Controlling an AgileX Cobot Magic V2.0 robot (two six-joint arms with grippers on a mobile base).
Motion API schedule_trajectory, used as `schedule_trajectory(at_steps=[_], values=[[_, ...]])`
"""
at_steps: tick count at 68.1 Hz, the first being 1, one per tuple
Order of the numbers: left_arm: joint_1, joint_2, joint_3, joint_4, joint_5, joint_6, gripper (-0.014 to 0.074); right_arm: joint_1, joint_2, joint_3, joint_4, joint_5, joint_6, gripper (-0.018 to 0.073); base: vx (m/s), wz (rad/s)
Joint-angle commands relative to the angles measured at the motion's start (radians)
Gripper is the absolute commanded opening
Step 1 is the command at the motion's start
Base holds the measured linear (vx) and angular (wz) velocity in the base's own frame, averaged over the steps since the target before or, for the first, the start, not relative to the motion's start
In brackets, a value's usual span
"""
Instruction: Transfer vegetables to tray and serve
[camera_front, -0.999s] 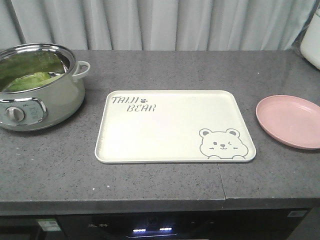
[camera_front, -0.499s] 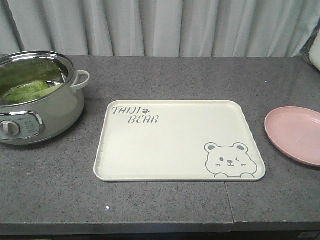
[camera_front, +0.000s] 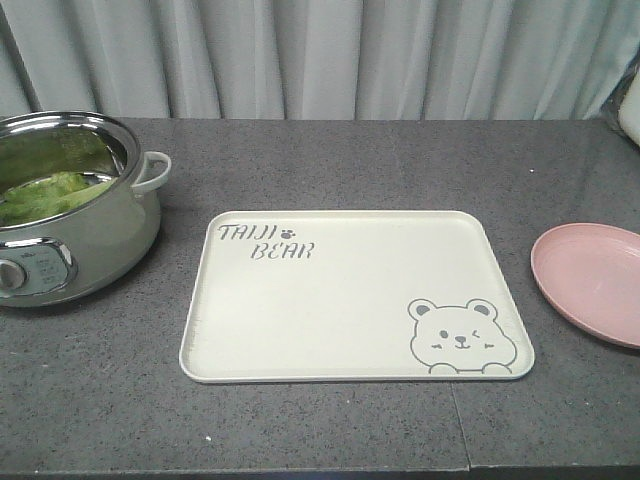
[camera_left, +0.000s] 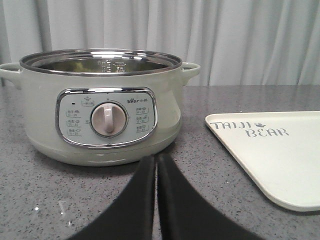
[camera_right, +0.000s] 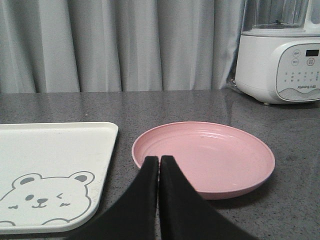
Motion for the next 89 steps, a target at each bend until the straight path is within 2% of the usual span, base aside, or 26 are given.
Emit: schedule_trajectory(at_steps=[1, 76, 89], values=[[-0.002, -0.015, 0.024, -0.009, -0.072, -0.006, -0.0007, 0.002, -0.002, 0.008, -0.01, -0.08, -0.004, -0.0005, 0.01, -0.01], [-0.002, -0.015, 0.024, -0.009, -0.072, -0.006, -0.0007, 0.002, -0.002, 0.008, -0.01, -0.08, -0.004, -0.0005, 0.0, 0.0], [-0.002, -0.015, 0.003, -0.009, -0.116, -0.005, -0.0007, 0.002, -0.002, 0.001, -0.029, -0.112, -0.009, -0.0005, 0.0, 0.0]])
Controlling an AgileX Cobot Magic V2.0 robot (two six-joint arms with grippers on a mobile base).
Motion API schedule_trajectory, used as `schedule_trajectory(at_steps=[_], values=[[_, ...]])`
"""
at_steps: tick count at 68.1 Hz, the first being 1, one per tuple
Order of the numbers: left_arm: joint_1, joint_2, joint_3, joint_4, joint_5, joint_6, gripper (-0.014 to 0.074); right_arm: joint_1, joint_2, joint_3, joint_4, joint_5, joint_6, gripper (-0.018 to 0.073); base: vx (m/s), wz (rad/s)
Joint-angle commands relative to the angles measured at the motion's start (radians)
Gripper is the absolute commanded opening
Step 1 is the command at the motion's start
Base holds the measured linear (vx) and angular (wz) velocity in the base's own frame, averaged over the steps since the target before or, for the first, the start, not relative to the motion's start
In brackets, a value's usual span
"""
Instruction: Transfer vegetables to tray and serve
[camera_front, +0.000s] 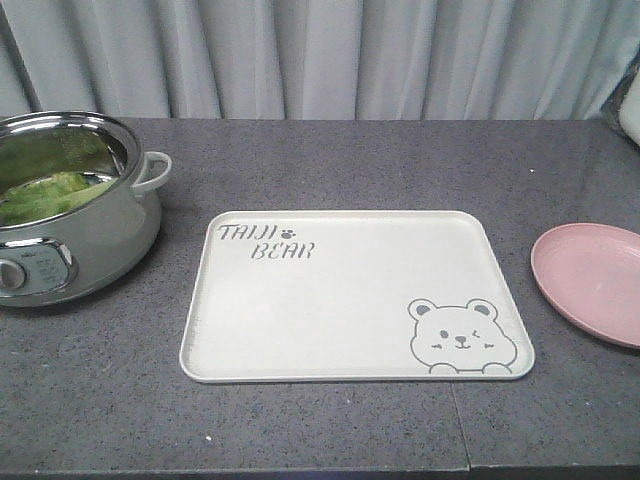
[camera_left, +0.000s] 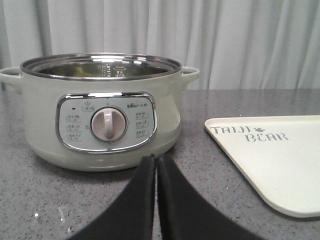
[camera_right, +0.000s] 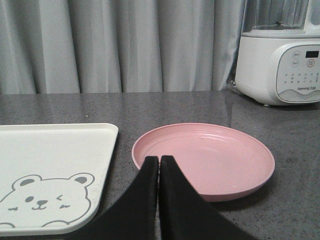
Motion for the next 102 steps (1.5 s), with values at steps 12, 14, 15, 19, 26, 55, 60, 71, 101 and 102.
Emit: schedule_trajectory(at_steps=[12, 14, 15, 19, 26, 55, 60, 71, 101, 102], values=[[-0.002, -0.01, -0.164, 0.015, -0.028, -0.004, -0.0007, 0.002, -0.002, -0.14, -0.034, -0.014, -0.008, -0.0005, 0.0, 0.0], [-0.002, -0.002, -0.208, 0.025, 0.0, -0.004, -0.0007, 0.002, 0.004, -0.179, -0.038, 0.016, -0.009, -0.0005, 0.0, 0.0], [-0.002, 0.005, -0.236, 0.03, 0.024, -0.004, -0.0007, 0.002, 0.008, -0.196, -0.039, 0.03, -0.011, -0.0005, 0.0, 0.0], [-0.002, 0.038, -0.329, 0.06, 0.114, -0.004, -0.0007, 0.002, 0.036, -0.286, -0.054, 0.111, -0.03, -0.0005, 0.0, 0.0], [-0.002, 0.133, -0.515, 0.105, 0.306, -0.004, -0.0007, 0.002, 0.114, -0.445, -0.062, 0.259, -0.103, -0.0005, 0.0, 0.0], [-0.002, 0.586, -0.939, 0.122, 0.556, -0.004, -0.0007, 0.002, 0.502, -0.774, -0.037, 0.452, -0.128, -0.0005, 0.0, 0.0], [-0.002, 0.615, -0.939, 0.122, 0.563, -0.004, -0.0007, 0.002, 0.525, -0.774, -0.021, 0.452, -0.127, -0.0005, 0.0, 0.0], [-0.002, 0.624, -0.939, 0.122, 0.578, -0.004, -0.0007, 0.002, 0.533, -0.774, -0.011, 0.452, -0.127, -0.0005, 0.0, 0.0], [-0.002, 0.624, -0.939, 0.154, 0.563, -0.018, 0.0123, 0.002, 0.533, -0.774, -0.036, 0.471, -0.019, 0.0125, 0.0, 0.0], [-0.002, 0.624, -0.939, 0.158, 0.563, -0.021, 0.0142, 0.002, 0.533, -0.774, -0.042, 0.473, -0.009, 0.0141, 0.0, 0.0]])
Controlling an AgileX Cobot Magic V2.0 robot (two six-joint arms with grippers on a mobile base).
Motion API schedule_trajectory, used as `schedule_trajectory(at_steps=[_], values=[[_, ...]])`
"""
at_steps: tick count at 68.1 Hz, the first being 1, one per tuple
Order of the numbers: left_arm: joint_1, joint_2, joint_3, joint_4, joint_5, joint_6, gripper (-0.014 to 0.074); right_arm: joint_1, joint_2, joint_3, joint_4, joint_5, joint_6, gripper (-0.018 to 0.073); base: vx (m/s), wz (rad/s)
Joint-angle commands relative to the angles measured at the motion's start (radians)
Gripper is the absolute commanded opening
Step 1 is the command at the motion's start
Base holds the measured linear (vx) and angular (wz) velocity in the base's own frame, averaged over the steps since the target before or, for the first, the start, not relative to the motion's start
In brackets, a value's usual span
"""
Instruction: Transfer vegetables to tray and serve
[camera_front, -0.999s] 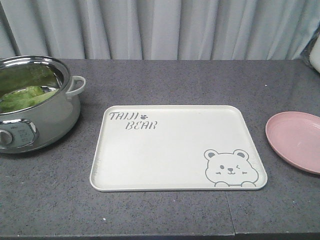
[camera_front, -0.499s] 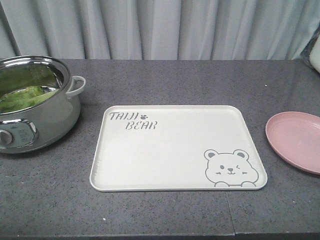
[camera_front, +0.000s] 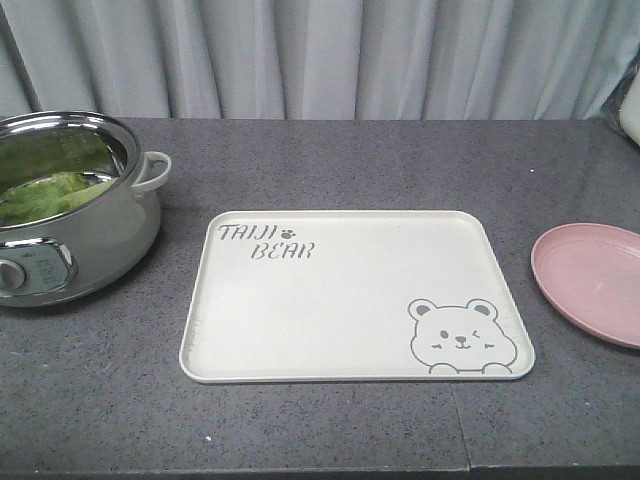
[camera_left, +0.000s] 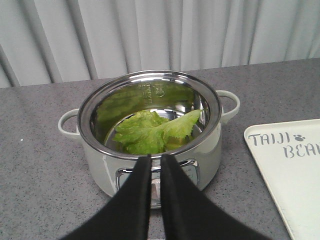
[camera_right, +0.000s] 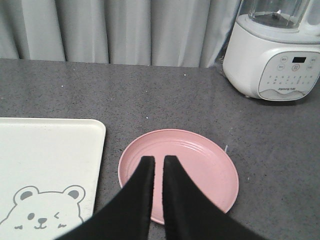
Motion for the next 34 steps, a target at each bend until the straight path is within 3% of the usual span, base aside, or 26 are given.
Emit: schedule_trajectory(at_steps=[1, 9, 16, 23, 34], values=[[-0.002, 0.008, -0.029, 0.028, -0.063, -0.024, 0.0162, 0.002, 0.012, -0.033, -0.04, -0.058, 0.062, 0.0158, 0.0, 0.0], [-0.002, 0.008, -0.029, 0.059, -0.053, -0.033, 0.0402, 0.002, 0.012, -0.033, -0.101, -0.045, 0.07, 0.0315, 0.0, 0.0], [-0.002, 0.008, -0.029, 0.059, -0.053, -0.033, 0.056, 0.002, 0.012, -0.033, -0.108, -0.035, 0.062, 0.0379, 0.0, 0.0], [-0.002, 0.008, -0.029, 0.059, -0.053, -0.033, 0.0627, 0.002, 0.012, -0.033, -0.107, -0.035, 0.062, 0.0385, 0.0, 0.0], [-0.002, 0.008, -0.029, 0.057, -0.062, -0.033, 0.0619, 0.002, 0.012, -0.033, -0.1, -0.035, 0.062, 0.0382, 0.0, 0.0]])
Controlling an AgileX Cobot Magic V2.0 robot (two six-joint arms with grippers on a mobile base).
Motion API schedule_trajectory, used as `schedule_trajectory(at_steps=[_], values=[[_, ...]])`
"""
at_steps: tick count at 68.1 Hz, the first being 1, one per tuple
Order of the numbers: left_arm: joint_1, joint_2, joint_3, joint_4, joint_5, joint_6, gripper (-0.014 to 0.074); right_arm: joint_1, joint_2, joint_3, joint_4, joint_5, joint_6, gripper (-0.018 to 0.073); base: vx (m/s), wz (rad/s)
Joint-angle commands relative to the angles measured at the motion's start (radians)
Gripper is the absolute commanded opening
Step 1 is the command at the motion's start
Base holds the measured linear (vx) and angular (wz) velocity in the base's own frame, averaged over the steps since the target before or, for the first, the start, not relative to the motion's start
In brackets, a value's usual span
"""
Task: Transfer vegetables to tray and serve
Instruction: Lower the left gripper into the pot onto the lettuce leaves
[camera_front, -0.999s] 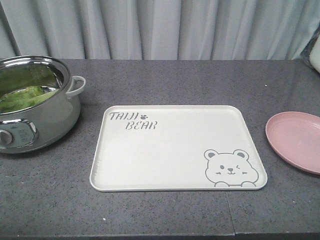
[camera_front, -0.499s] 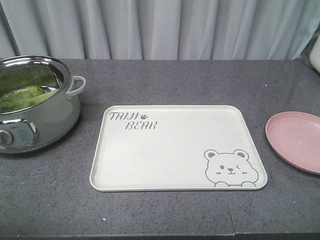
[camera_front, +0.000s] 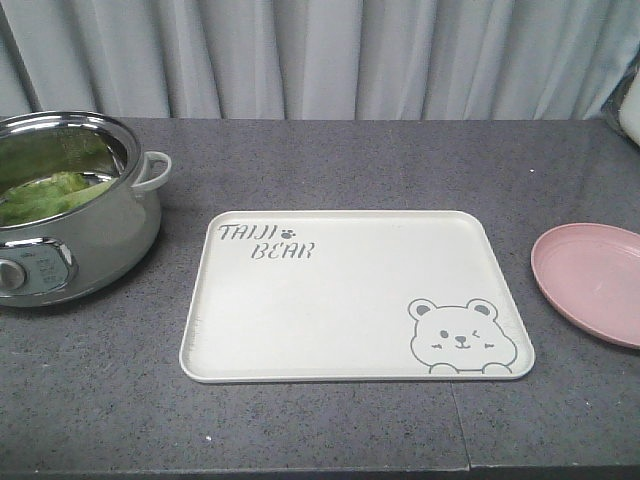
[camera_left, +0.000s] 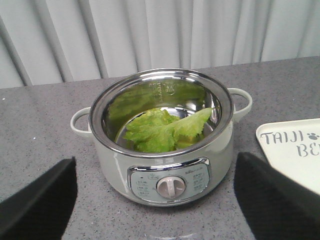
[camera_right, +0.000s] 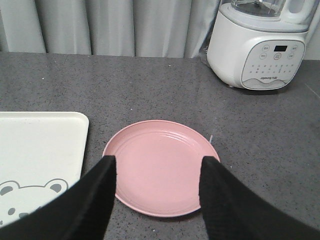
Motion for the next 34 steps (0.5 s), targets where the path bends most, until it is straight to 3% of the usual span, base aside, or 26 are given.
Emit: schedule_trajectory(at_steps=[1, 12, 20, 34], values=[[-0.002, 0.008, -0.029, 0.008, -0.075, -0.011, 0.0617, 0.002, 0.012, -0.033, -0.01, -0.066, -0.002, 0.0382, 0.0, 0.0], [-0.002, 0.013, -0.029, -0.015, -0.141, -0.009, 0.0573, 0.002, 0.012, -0.033, -0.01, -0.066, -0.001, 0.0382, 0.0, 0.0], [-0.002, 0.052, -0.031, 0.013, -0.143, -0.009, 0.0544, 0.002, 0.012, -0.033, -0.008, -0.066, -0.001, 0.0382, 0.0, 0.0], [-0.002, 0.281, -0.189, 0.081, 0.048, -0.01, 0.0503, 0.002, 0.012, -0.033, -0.009, -0.066, -0.001, 0.0382, 0.0, 0.0]])
